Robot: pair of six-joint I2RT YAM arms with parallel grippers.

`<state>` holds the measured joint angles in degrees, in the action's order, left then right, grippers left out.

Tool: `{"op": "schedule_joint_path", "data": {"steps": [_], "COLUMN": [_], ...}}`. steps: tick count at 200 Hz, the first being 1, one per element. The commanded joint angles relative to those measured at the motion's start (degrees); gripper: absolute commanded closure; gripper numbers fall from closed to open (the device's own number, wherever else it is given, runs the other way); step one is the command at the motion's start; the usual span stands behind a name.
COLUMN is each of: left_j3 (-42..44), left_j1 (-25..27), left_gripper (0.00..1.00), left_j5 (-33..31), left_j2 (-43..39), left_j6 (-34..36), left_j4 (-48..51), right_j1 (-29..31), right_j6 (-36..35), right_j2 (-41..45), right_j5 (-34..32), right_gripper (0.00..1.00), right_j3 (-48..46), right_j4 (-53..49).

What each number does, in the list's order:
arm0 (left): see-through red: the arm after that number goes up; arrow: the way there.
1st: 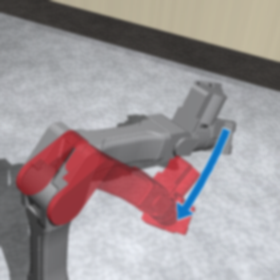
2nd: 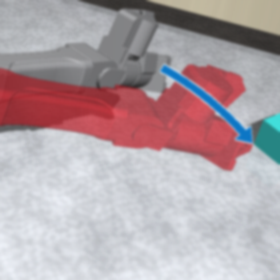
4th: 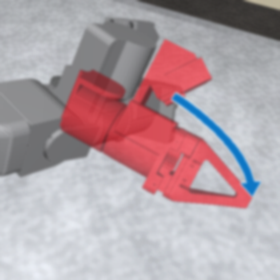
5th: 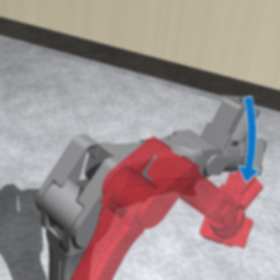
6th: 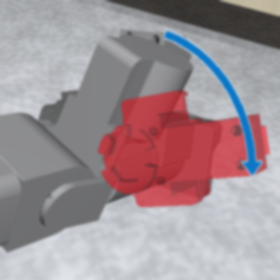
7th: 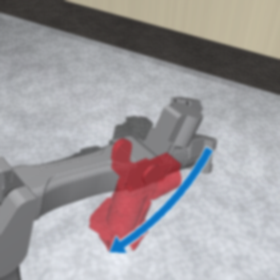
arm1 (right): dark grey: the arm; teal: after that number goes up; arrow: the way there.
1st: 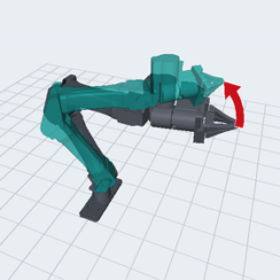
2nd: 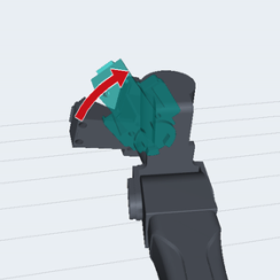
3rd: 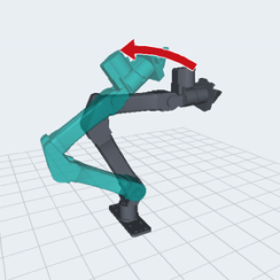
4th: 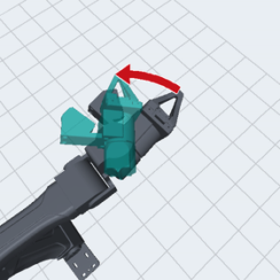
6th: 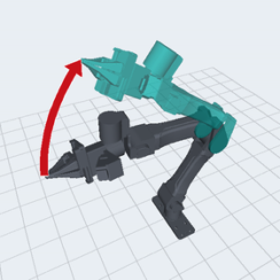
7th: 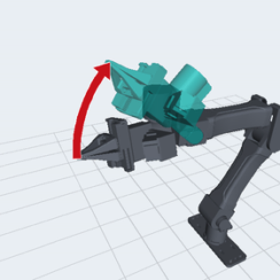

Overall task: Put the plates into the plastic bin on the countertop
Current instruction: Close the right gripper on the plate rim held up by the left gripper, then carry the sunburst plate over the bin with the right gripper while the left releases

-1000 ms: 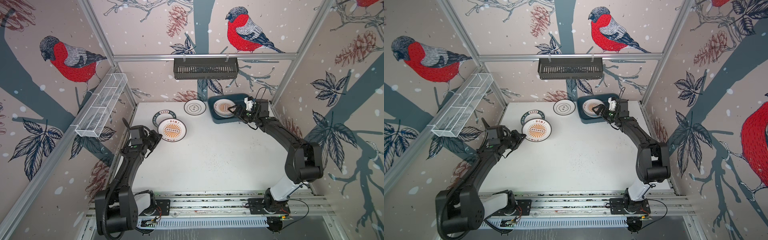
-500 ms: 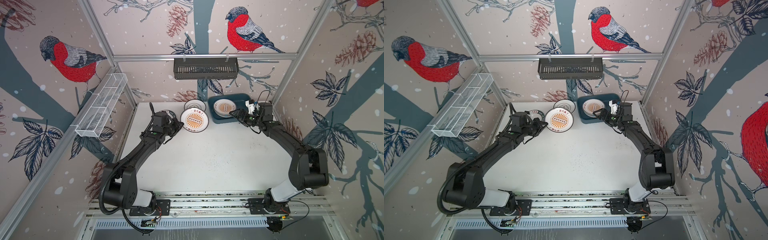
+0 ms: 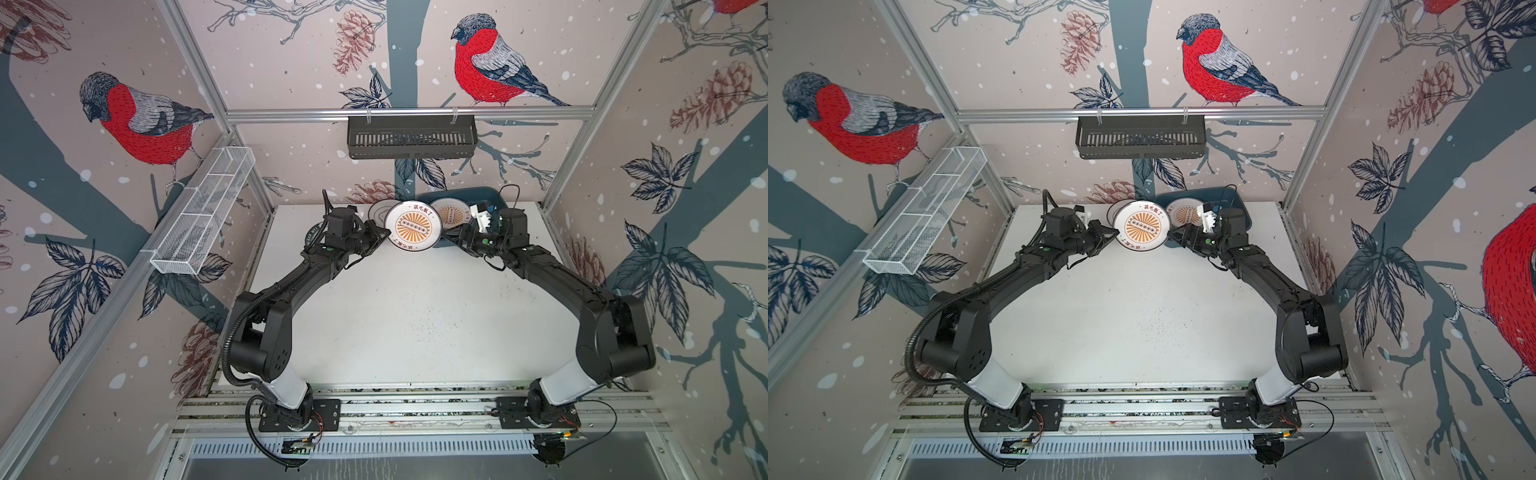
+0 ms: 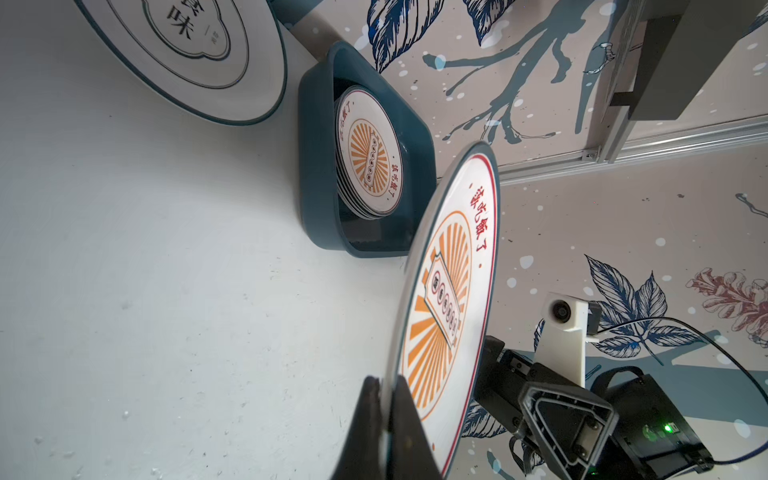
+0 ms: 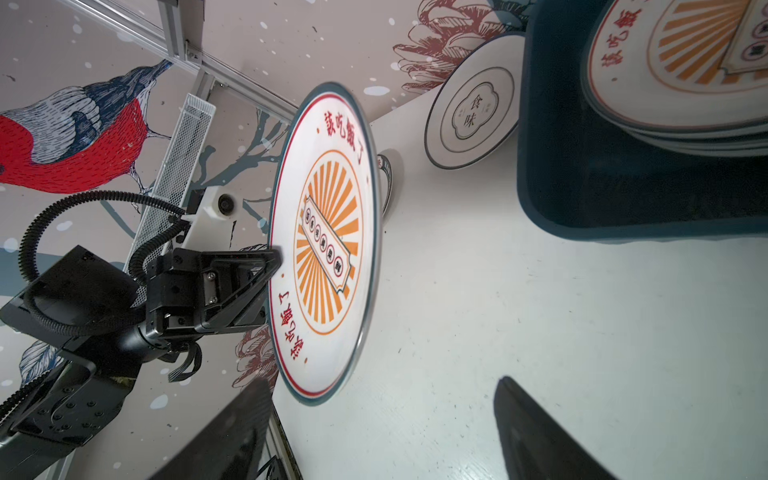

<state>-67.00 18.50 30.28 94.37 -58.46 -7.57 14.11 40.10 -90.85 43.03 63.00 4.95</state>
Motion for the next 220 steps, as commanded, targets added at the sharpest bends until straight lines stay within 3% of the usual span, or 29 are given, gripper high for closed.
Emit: {"op": "schedule_joint_path", "data": {"steps": [1,58,82,112,159,203,220], "left_j3": [-0.7,-0.3,-0.2,-0.3,-2.1,-3.6,-3.8], "left_j1": [0.5,2.5,2.9,3.1,3.3,3.3,3.3], "left_gripper": [1.0,1.0,1.0,1.0,1.0,0.58,0.47], "left_j5": [3.1,3.0,2.5,2.2,2.8,2.0,1.0], "left_j2": [0.9,1.1,0.9,1.1,1.7,0.8,-0.3], "left_j6": [-1.6,-3.1,-3.2,-3.4,-2.6,0.5,2.1], "left_j4": [-5.6,-8.2,-8.3,-8.1,-6.6,-2.6,-1.0], "right_j1": [0.8,0.7,0.5,-0.1,-0.9,-2.2,-3.1], "right_j6": [1.6,4.2,5.4,6.6,9.0,10.0,9.8], "right_j2": [-0.5,-3.5,-4.4,-4.2,-4.2,-3.7,-3.0], "right_j5": [-1.1,-0.3,0.7,1.3,1.2,0.7,0.6], "right_gripper": [0.19,0.46,0.68,0.72,0.91,0.96,0.96], "right_j3": [0.0,1.5,1.4,0.2,-1.4,-1.9,-2.2], "right_j4": [3.0,5.1,6.5,8.1,10.8,11.3,10.6]}}
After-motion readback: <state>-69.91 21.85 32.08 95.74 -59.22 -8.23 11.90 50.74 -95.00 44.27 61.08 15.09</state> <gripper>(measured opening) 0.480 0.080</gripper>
